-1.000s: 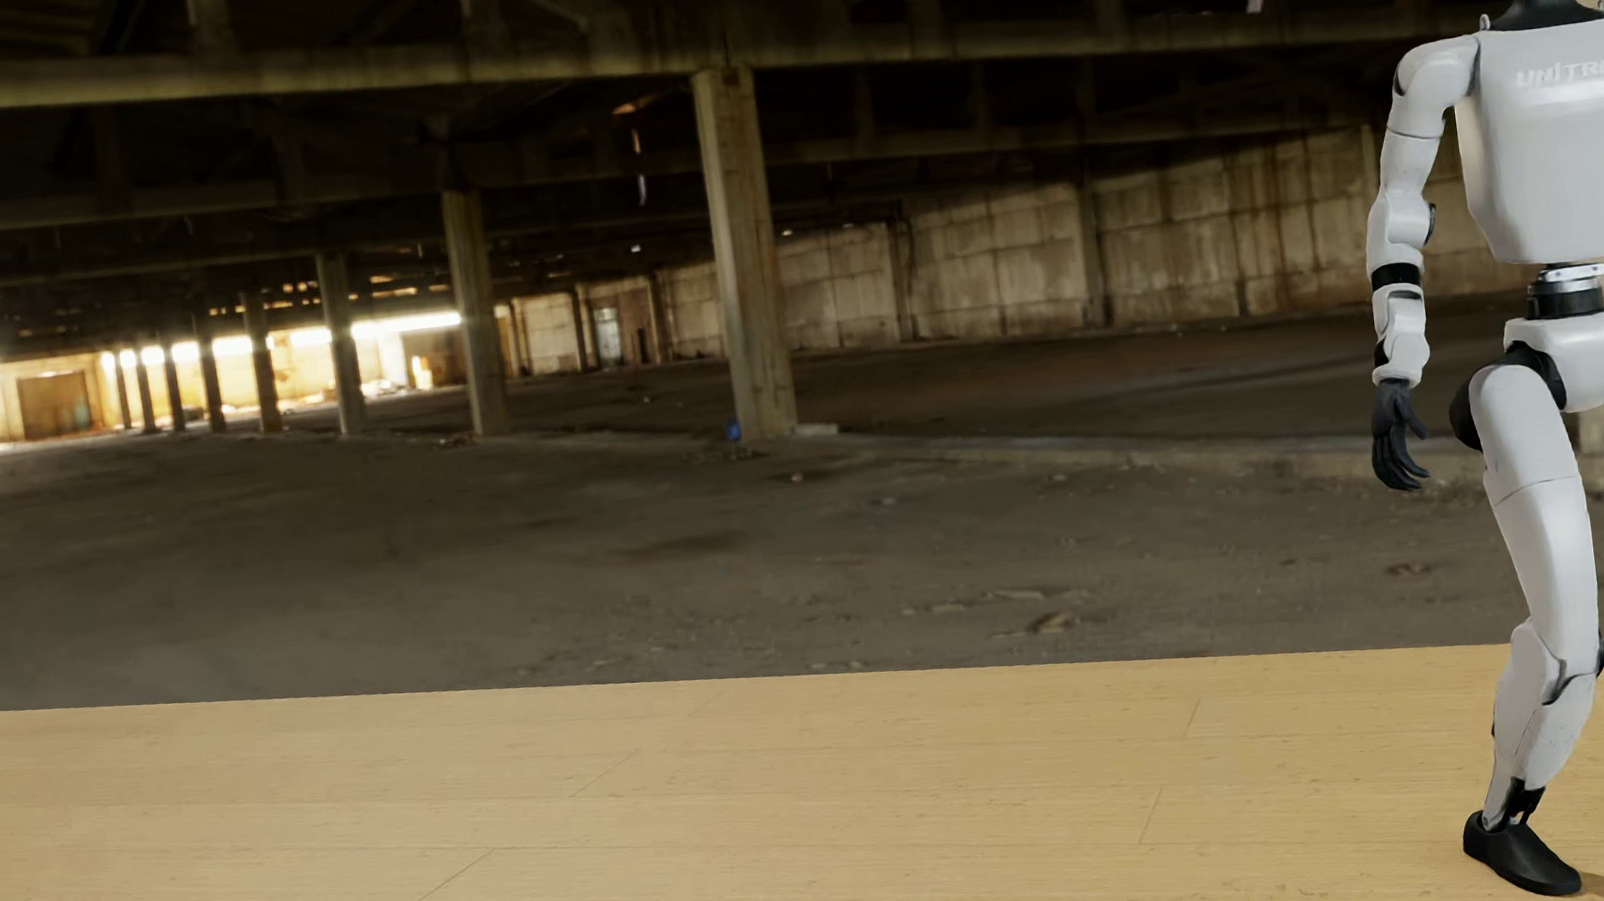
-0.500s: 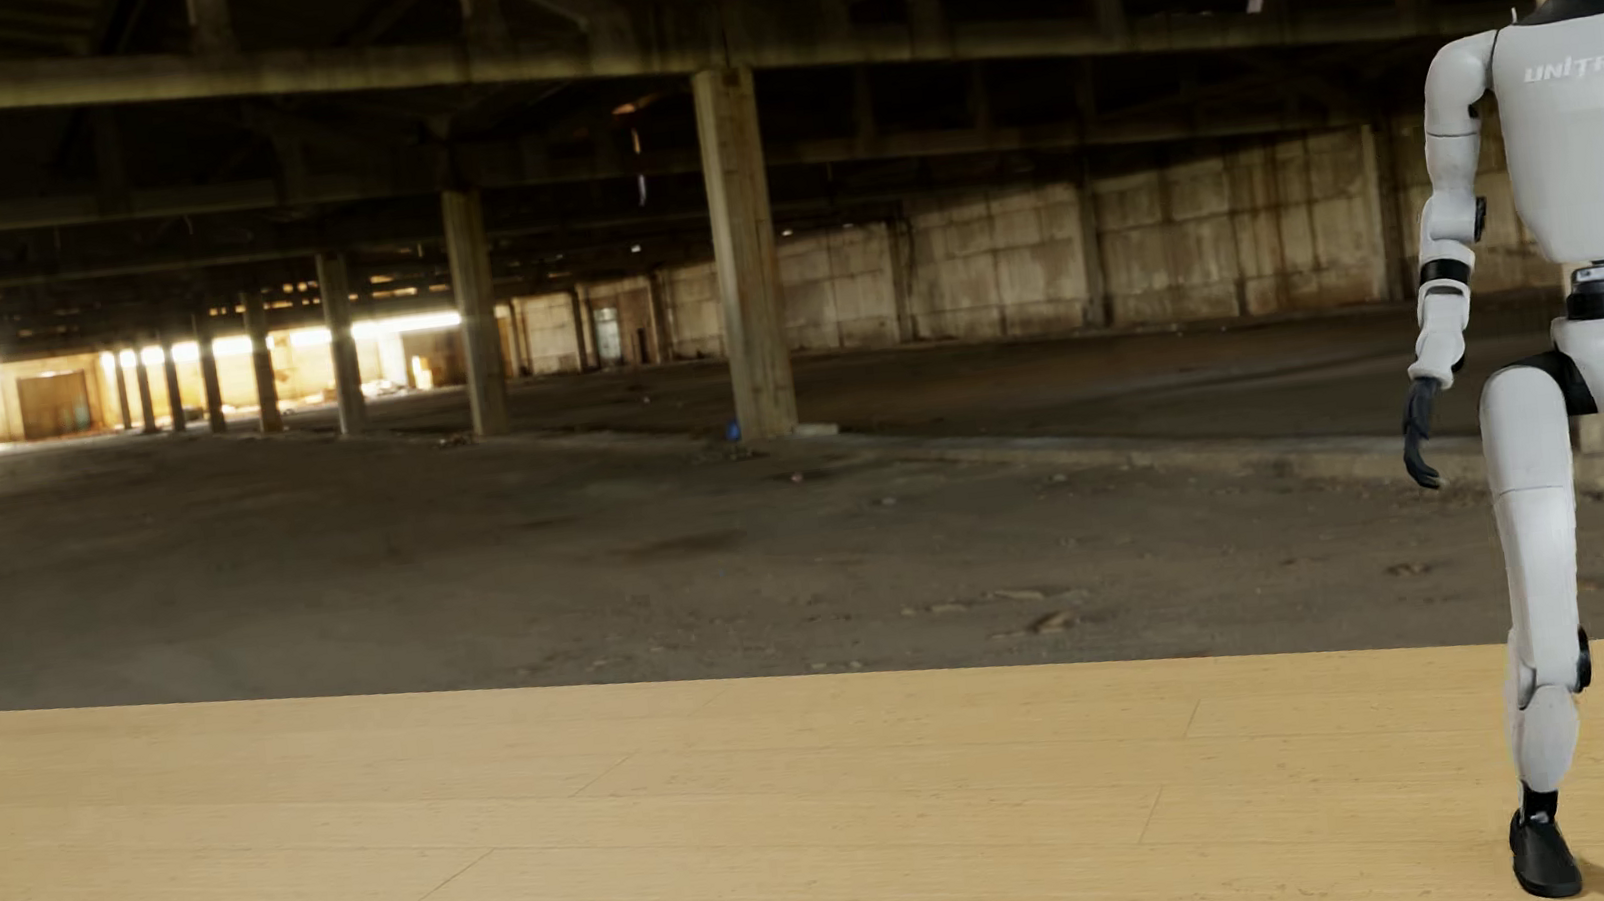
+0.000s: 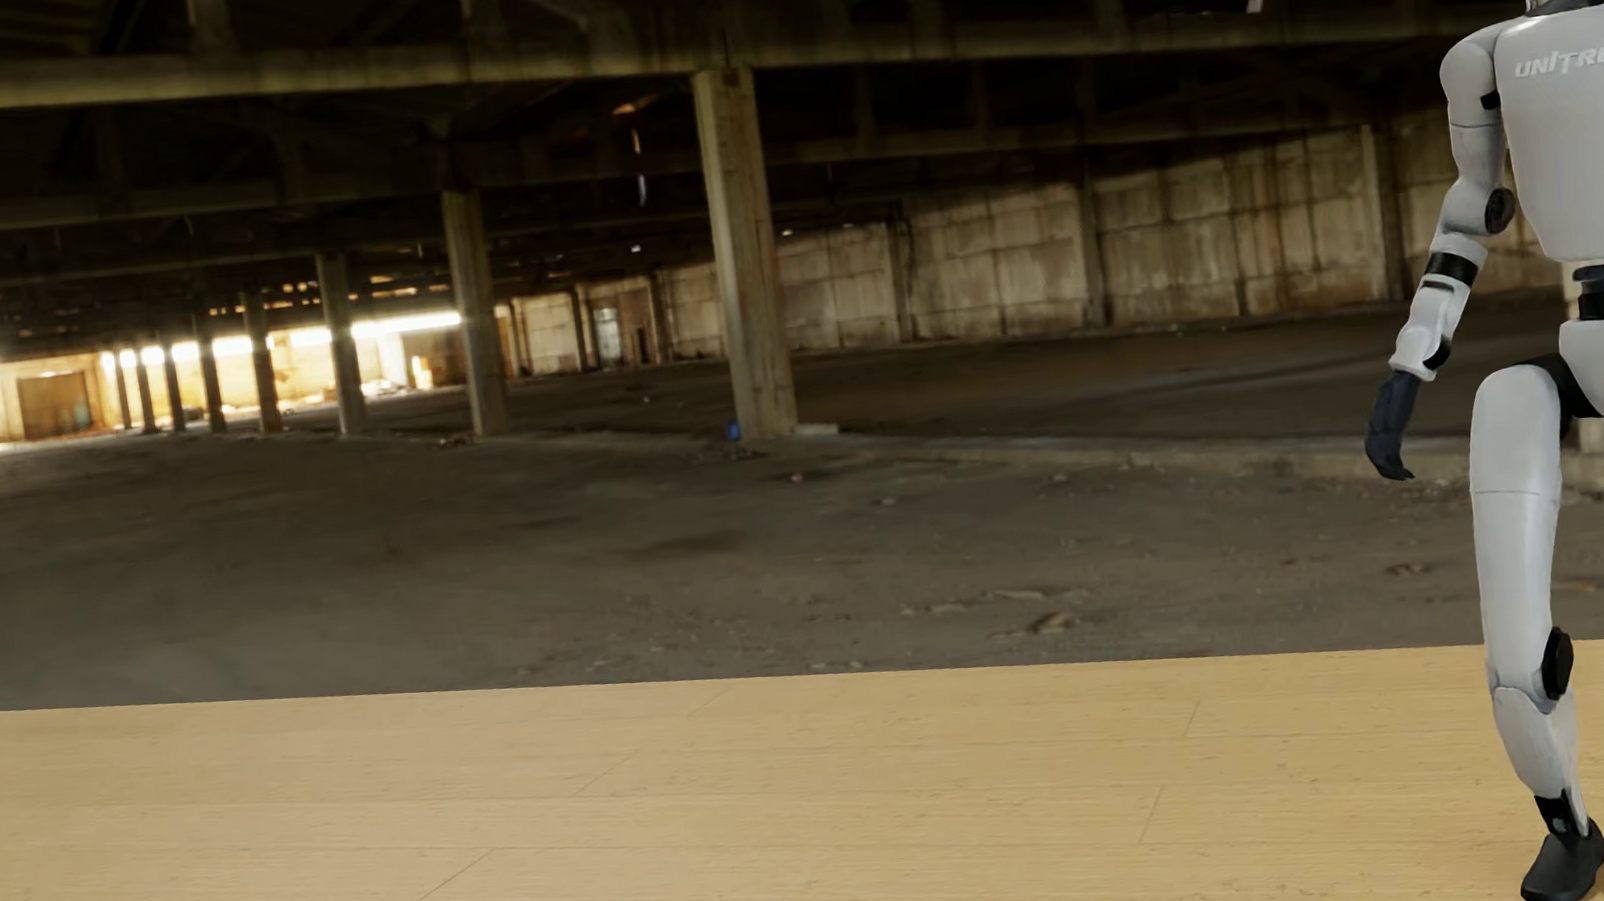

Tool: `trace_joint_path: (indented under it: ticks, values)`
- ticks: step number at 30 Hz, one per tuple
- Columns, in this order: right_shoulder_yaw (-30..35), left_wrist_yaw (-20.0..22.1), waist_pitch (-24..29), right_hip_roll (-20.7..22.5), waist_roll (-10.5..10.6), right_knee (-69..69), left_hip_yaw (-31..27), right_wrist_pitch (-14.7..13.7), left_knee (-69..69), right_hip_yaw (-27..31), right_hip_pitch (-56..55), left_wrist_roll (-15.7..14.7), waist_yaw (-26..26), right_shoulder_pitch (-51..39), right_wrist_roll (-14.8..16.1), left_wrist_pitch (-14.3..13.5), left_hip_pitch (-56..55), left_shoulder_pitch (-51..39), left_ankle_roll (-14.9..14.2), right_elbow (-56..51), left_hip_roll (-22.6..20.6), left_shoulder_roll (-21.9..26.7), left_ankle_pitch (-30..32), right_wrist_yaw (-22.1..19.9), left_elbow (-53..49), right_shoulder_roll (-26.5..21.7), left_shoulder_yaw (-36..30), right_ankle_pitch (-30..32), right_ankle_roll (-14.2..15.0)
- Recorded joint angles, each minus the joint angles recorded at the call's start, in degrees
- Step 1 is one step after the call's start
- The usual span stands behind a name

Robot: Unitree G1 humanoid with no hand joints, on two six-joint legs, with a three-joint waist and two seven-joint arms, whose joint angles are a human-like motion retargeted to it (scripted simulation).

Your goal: Rotate 180

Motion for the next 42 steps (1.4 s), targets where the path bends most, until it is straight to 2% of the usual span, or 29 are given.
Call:
trace_joint_path:
  ticks: [1, 2, 3, 4, 7, 8, 10, 12, 13, 14, 15, 17, 19, 20, 22, 23, 24, 25, 29, 30, 31, 32, 33, 34, 35, 38, 40, 41, 42]
  values:
    - [0.52, -1.6, -0.16, 0.78, 0.27, -1.29, -1.28, -0.51, -0.88, 1.66, 0.65, 0.64, 0.2, -0.4, -0.32, -0.95, -1.43, 1.78, 4.34, -0.99, -0.62, 1.68, -1.39, -1.66, -0.24, 0.1, 0.48, 0.51, 0.21]
    - [3.09, -3.78, -0.5, 1.92, 1.14, -2.36, -1.64, -0.72, -9.06, 3.31, 1.1, 1.48, -0.12, -0.84, -0.81, -1.5, -1.49, 3.9, 8.28, -2.48, -0.56, 3.17, -9.16, -3.64, -0.37, 0.9, 4.44, 0.46, 0.39]
    - [3.72, -4.84, -0.17, 2.0, 1.61, 0.97, -2.2, 0.27, -12.03, 3.33, 0.03, 1.9, 0.87, -1.31, -1.27, -1.81, 1.19, 4.91, -6.97, -4.05, 0.0, 4.68, -4.78, -5.14, 1.77, 2.5, 4.77, 0.87, 1.16]
    - [3.59, -5.26, -0.25, 0.74, 1.09, 5.33, -1.51, 1.55, -13.13, 1.69, -2.19, 1.96, 0.3, -1.44, -1.5, -1.23, 2.42, 5.26, -11.67, -5.22, 0.2, 6.09, -4.65, -5.69, 2.24, 4.07, 4.85, 2.57, 2.35]
    - [0.82, -2.21, -1.17, -4.75, -1.12, 2.31, 4.01, 3.19, -14.52, -3.9, -3.88, -0.35, -0.68, -1.59, -1.65, 2.32, 6.09, 2.89, -11.56, -5.69, 1.53, 3.54, -6.53, -1.96, 1.36, 4.0, 2.16, 1.53, 7.17]
    - [-0.33, -0.48, -0.83, -4.18, -1.16, 3.06, 4.37, 1.86, -13.6, -3.28, -3.81, -1.46, -1.41, -1.18, -1.69, 3.52, 6.77, 0.4, -11.73, -3.97, 2.19, 2.17, -8.04, -0.33, -0.89, 2.33, 0.61, 0.86, 6.5]
    - [-1.03, 2.02, 0.51, -2.25, -1.98, 3.57, 3.43, -0.12, -4.81, -1.26, -2.61, -2.64, -1.92, 0.55, -0.84, 2.54, 4.74, -1.9, -12.27, -2.41, 3.3, 1.6, -4.74, 0.55, 0.06, 1.35, -1.23, 0.09, 0.35]
    - [0.36, 0.72, -0.39, -0.26, -0.38, 0.98, -1.43, -1.67, 3.13, 1.28, -1.79, -2.63, -1.06, 0.9, 0.43, 1.65, -0.47, 2.47, -1.57, -1.33, 1.3, 2.25, 2.42, -1.57, -0.85, 0.37, 0.34, 1.1, 1.03]
    - [1.03, -1.07, -0.43, 0.45, 0.94, -0.24, -2.33, -1.17, 0.02, 2.69, -1.04, -2.12, -0.59, -0.27, 0.72, 1.47, -0.63, 5.18, 2.4, -2.86, -0.41, 3.83, -2.59, -2.86, -0.32, 0.25, 3.79, 1.47, 1.2]
    - [3.08, -1.94, -0.8, 1.8, 2.99, -0.12, -3.29, -0.69, -9.59, 3.85, -1.47, -1.04, 0.12, -1.61, 0.6, 1.72, 0.19, 6.68, 2.41, -4.09, -0.82, 4.08, -7.87, -4.52, 0.49, 1.76, 6.64, 1.11, 1.39]
    - [4.02, -1.53, -1.12, 1.16, 3.43, 1.29, -2.85, -0.3, -12.48, 2.97, -2.02, -0.45, 0.53, -1.47, 0.68, 2.34, 2.43, 6.71, -12.16, -4.44, -0.05, 4.38, -5.88, -5.65, 2.52, 3.37, 4.63, 0.8, 1.53]
    - [3.02, -0.95, -1.39, -2.0, 2.99, 1.27, 0.76, 1.11, -13.57, -1.45, -3.12, -0.13, 0.98, 0.0, 1.12, 5.01, 4.47, 4.43, -12.19, -5.41, 1.11, 2.85, -7.09, -5.18, 1.02, 3.01, 2.23, 0.9, 1.68]
    - [0.33, -0.26, 0.21, -1.09, 1.54, 1.76, 2.3, 1.63, -10.39, 0.5, -2.21, -0.36, -0.85, 0.45, 1.14, 5.16, 5.4, 0.44, -12.44, -2.37, 2.27, 1.53, -6.58, -3.65, -0.77, 2.64, 0.59, 0.2, 1.32]
    - [0.6, 0.18, 0.86, -0.52, 1.08, 1.13, 1.83, 2.39, -5.78, 1.52, -1.39, -0.31, -1.42, 0.57, 1.08, 3.82, 3.84, 0.16, -11.46, -1.81, 2.53, 1.13, -3.65, -3.05, -1.26, 0.99, -0.13, 0.31, 1.17]
    - [0.34, -0.41, 0.55, 1.22, 1.61, -2.02, -2.15, 2.12, -1.2, 4.57, -0.04, -0.55, -1.4, -0.41, 0.03, 0.52, 1.19, 1.15, 1.89, 0.42, 0.1, 2.06, 0.27, -3.73, 0.58, 0.67, 2.41, 1.66, 1.16]
    - [1.76, -1.48, 0.39, 2.46, 2.79, -2.6, -2.03, 2.45, -7.4, 5.66, 0.14, -0.38, -1.85, -0.89, -0.58, -0.7, 1.23, 3.51, 10.35, -2.29, -0.76, 3.05, -5.71, -4.66, -1.24, 0.87, 4.74, 1.58, 1.27]
    - [3.06, -1.99, -0.04, 2.0, 2.47, -0.83, -2.01, 2.23, -12.22, 5.31, -0.61, -0.31, -1.08, -1.17, -1.1, -1.97, 4.29, 4.72, -2.99, -3.79, -0.63, 4.42, -8.4, -5.53, 1.73, 3.0, 4.9, 1.21, 1.66]
    - [3.8, -1.88, -0.35, 0.66, 1.98, 1.63, -1.24, 1.87, -13.93, 3.36, -1.67, -0.51, -0.51, -0.67, -1.17, -2.02, 6.19, 4.9, -11.63, -4.62, -0.21, 5.19, -8.29, -5.78, 2.77, 4.33, 3.12, 1.46, 2.31]
    - [-1.56, 2.57, 0.27, -4.15, -1.7, 5.03, 4.51, 0.96, -8.25, -3.85, -5.4, -2.8, -1.89, -1.56, 0.03, 1.65, 8.23, -1.6, -11.9, -3.24, 1.99, 1.3, -9.72, -1.67, 0.54, 2.27, -0.79, 0.72, 3.73]
    - [-1.23, 3.42, 0.45, -2.7, -1.71, 4.83, 2.84, -0.45, 0.97, -2.33, -5.11, -4.06, -1.36, -0.75, 0.52, 2.9, 3.91, -2.16, -8.48, -1.49, 2.19, 1.07, -3.46, -1.74, -1.69, 0.24, -2.04, 0.72, 0.49]
    - [-0.7, 3.05, -0.36, -1.49, -0.76, 3.38, 0.16, -1.91, 7.0, -0.51, -4.63, -4.83, -1.21, 0.36, 1.06, 3.24, 0.0, -0.66, -1.54, -0.32, 0.91, 0.6, 2.62, -2.54, -0.8, -1.79, -0.97, 1.24, 1.52]
    - [-0.03, 1.36, -0.47, -0.52, 0.06, 1.85, -2.14, -2.35, 5.1, 1.02, -3.55, -4.77, -1.74, 0.17, 1.53, 3.87, -1.81, 1.18, 3.07, -0.56, -0.35, 1.95, 1.97, -4.19, -0.23, -0.87, 1.77, 1.74, 1.34]
    - [2.11, -0.6, -0.55, 0.85, 1.98, 1.12, -2.96, -1.34, -3.86, 1.83, -3.29, -3.3, -1.2, -0.07, 1.29, 4.48, -2.75, 2.03, 4.89, -1.93, -0.02, 2.12, -3.41, -5.94, -0.38, 0.8, 4.81, 1.85, 1.58]
    - [3.74, -2.17, -0.69, 1.02, 2.61, 2.15, -3.09, 0.45, -10.77, 2.35, -3.59, -1.58, -0.71, -1.28, 0.65, 4.12, -0.6, 3.44, -9.5, -2.74, 0.62, 3.33, -4.38, -7.16, 1.44, 3.28, 6.51, 1.19, 1.84]
    - [3.82, -2.73, -0.43, 0.17, 2.47, 3.09, -1.87, 1.53, -11.45, 1.93, -3.52, -0.02, -0.92, -1.42, -0.01, 4.19, 0.81, 2.62, -12.18, -2.92, 0.76, 5.22, -4.75, -7.31, 2.86, 4.25, 5.16, 1.13, 1.95]
    - [0.61, -1.3, -0.29, -3.3, 0.94, 2.41, 3.54, 3.67, -13.46, -2.95, -4.34, 1.32, -1.41, -0.03, -0.38, 2.85, 5.03, 0.69, -12.04, -4.46, 2.67, 3.69, -6.28, -4.24, 1.38, 3.97, 1.5, 2.06, 4.88]
    - [-1.15, 0.53, 0.75, -2.98, -0.58, 2.58, 4.46, 2.41, -9.95, -2.0, -3.14, -0.95, -3.09, 0.24, -0.03, 1.78, 6.34, -2.84, -12.23, -2.1, 3.63, 0.76, -6.07, -1.96, 0.57, 1.79, -1.17, 1.7, 1.5]
    - [-0.06, 1.09, 1.07, -1.89, -1.13, 2.0, 2.56, 1.49, -2.04, -0.44, -2.81, -2.0, -2.41, -0.12, -0.15, 1.12, 2.74, -2.58, -9.59, -0.73, 3.76, 1.01, -0.49, -1.71, -1.42, 0.26, -2.83, 2.07, 1.61]
    - [0.43, 0.82, 0.53, -1.35, -0.81, 0.32, -0.32, 0.62, 1.11, 0.72, -1.89, -2.82, -1.92, 0.07, -0.42, 0.13, -0.23, -0.39, -2.62, -1.61, 2.06, 1.68, 4.0, -2.37, -0.73, -0.33, -1.35, 2.68, 1.64]
